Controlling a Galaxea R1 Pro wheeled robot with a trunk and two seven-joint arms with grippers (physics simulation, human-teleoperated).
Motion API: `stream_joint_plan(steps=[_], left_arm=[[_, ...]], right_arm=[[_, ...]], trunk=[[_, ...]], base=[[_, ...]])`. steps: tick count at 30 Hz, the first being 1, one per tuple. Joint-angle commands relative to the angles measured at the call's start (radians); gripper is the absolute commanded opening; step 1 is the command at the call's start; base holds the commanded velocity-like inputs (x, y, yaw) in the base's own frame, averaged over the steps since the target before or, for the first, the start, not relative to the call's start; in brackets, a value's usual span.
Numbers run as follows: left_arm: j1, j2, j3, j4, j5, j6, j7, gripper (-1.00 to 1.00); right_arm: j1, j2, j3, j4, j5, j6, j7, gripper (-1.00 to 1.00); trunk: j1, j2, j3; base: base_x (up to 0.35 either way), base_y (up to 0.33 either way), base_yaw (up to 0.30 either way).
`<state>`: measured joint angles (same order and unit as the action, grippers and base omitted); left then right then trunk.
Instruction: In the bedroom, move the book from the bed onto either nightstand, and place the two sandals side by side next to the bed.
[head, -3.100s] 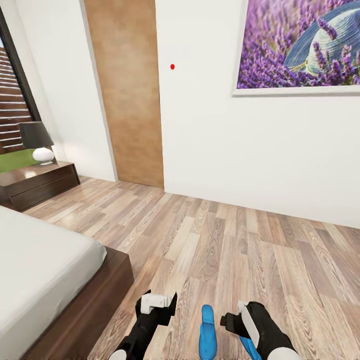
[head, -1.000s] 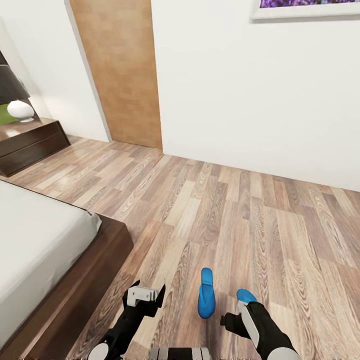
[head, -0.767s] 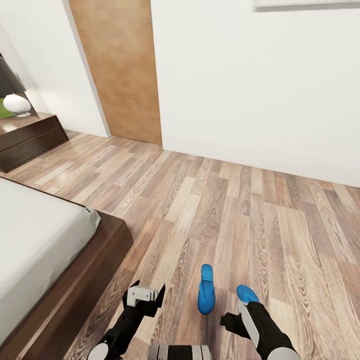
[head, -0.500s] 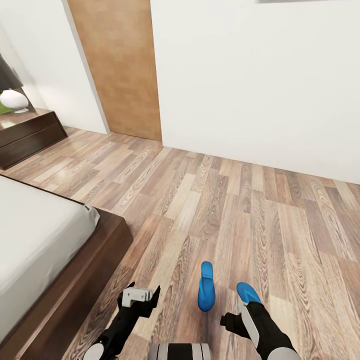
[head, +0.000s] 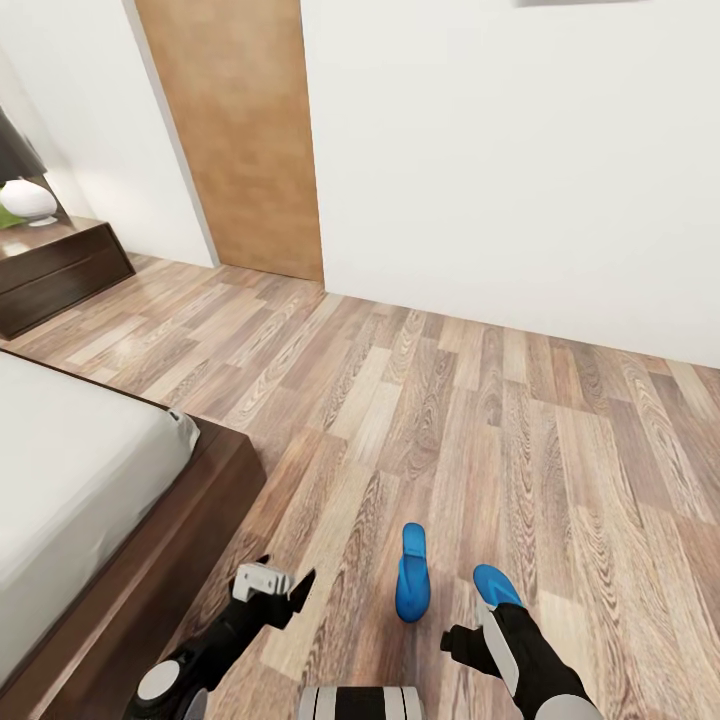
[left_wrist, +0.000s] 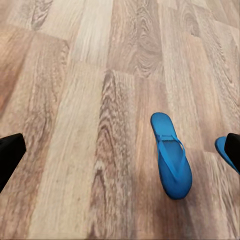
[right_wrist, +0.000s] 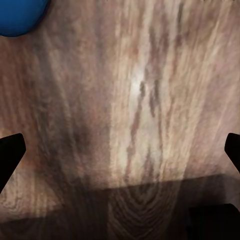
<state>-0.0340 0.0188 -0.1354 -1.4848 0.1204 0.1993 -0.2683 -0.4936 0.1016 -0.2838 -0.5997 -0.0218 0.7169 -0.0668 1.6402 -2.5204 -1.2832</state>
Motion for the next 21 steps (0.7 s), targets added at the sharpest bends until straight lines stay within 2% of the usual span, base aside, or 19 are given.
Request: stream_joint_plan(steps=[1,7,11,14,18,21], left_arm=[[-0.001,0.0,-0.001,-0.001,0.011,0.009,0.011,1.0],[-0.001,-0.002,-0.002,0.0,0.012,0.009,0.019,1.0],[-0.001,-0.014,-0.002,0.001,0.012,0.008,0.025,1.0],[-0.001,-0.026,-0.003,0.002,0.012,0.008,0.054,1.0],[-0.001,-0.029,-0.003,0.003,0.013,0.007,0.097,1.0],[-0.001,-0.029,-0.003,0.002,0.014,0.007,0.104,1.0]], right_arm=[[0.0,0.001,-0.005,-0.002,-0.003,0.004,-0.004,1.0],[0.0,0.001,-0.005,-0.002,-0.003,0.004,-0.004,1.0],[-0.001,0.001,-0.005,-0.002,-0.003,0.004,-0.004,1.0],[0.0,0.001,-0.005,-0.002,-0.003,0.004,-0.004,1.0],[0.0,0.001,-0.005,-0.002,-0.003,0.004,-0.004,1.0],[0.0,0.001,-0.005,-0.002,-0.003,0.003,-0.002,1.0]], trunk=[[0.0,-0.001,-0.005],[0.003,-0.002,-0.028],[0.005,-0.003,-0.043],[0.006,-0.004,-0.055],[0.008,-0.005,-0.07],[0.008,-0.005,-0.07]], base=[[0.0,0.0,0.0],[0.0,0.0,0.0],[0.0,0.0,0.0],[0.0,0.0,0.0],[0.0,0.0,0.0],[0.0,0.0,0.0]])
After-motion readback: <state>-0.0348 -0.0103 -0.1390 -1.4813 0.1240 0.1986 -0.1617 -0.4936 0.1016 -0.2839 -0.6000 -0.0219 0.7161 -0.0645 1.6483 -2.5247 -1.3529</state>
